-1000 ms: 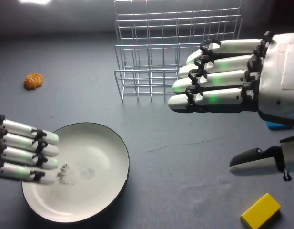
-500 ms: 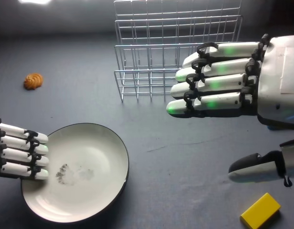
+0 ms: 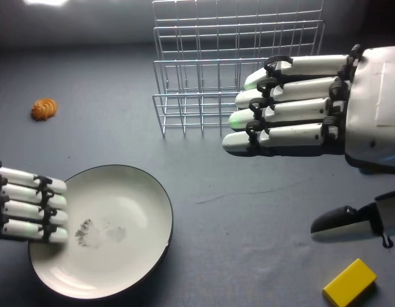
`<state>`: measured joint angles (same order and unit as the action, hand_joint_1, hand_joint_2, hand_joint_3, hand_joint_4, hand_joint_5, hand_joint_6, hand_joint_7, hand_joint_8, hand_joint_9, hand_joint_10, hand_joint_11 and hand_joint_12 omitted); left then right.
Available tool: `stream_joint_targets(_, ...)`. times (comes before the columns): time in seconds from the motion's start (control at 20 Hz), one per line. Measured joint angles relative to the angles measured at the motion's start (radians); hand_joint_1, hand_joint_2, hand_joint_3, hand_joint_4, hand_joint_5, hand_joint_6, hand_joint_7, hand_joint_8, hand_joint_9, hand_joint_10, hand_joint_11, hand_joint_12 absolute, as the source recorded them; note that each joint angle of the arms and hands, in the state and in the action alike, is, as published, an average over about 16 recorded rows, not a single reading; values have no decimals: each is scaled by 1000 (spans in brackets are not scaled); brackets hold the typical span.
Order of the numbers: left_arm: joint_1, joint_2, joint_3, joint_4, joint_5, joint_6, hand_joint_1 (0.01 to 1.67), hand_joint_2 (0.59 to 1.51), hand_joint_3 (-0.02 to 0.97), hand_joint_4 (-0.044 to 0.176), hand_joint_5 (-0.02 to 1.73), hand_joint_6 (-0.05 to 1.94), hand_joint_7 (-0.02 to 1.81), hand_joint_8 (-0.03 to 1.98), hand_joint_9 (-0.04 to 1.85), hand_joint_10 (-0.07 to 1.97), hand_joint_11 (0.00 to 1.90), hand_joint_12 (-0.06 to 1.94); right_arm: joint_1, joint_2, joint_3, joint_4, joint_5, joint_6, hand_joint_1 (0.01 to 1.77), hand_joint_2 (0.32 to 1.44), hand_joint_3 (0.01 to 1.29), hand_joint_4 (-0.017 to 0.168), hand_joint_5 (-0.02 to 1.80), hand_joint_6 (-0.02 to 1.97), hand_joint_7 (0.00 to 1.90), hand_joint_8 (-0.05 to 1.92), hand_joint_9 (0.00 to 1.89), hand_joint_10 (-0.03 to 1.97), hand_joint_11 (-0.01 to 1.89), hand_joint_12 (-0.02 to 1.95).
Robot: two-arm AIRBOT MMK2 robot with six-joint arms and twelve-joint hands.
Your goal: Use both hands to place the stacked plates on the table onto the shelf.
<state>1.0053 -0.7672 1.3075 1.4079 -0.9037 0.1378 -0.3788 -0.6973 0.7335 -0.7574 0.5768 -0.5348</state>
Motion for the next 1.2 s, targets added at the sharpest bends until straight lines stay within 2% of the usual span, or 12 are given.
stream_joint_targets(0.25, 2, -3, 5, -9, -55, 9, 18, 1129, 7, -2, 129, 8, 98, 2, 61, 4, 18, -2, 1, -25, 0, 2, -25, -5, 950, 1109, 16, 6, 209, 21, 180, 10, 176, 4, 19, 491)
stream_joint_targets(0.6, 9, -3, 7, -15, -101, 18, 18, 1129, 7, -2, 144, 6, 102, 2, 66, 4, 21, 7, 7, -65, 7, 7, -73, 0, 1354, 1058, 16, 6, 105, 20, 72, 10, 82, 4, 19, 297)
stream_joint_targets(1.0, 37, -9, 7, -23, -84, 17, 17, 1132, 7, -3, 130, -7, 101, 1, 72, 3, 24, 7, 17, -84, 14, 10, -108, 6, 1352, 1011, 16, 6, 25, 20, 14, 10, 16, 4, 23, 51)
stream_joint_targets(1.2, 52, -13, 7, -28, -60, 12, 17, 1134, 7, -2, 121, -13, 95, -1, 76, 1, 26, 9, 20, -86, 15, 12, -113, 7, 1341, 995, 16, 6, 13, 21, 11, 11, 13, 3, 25, 7)
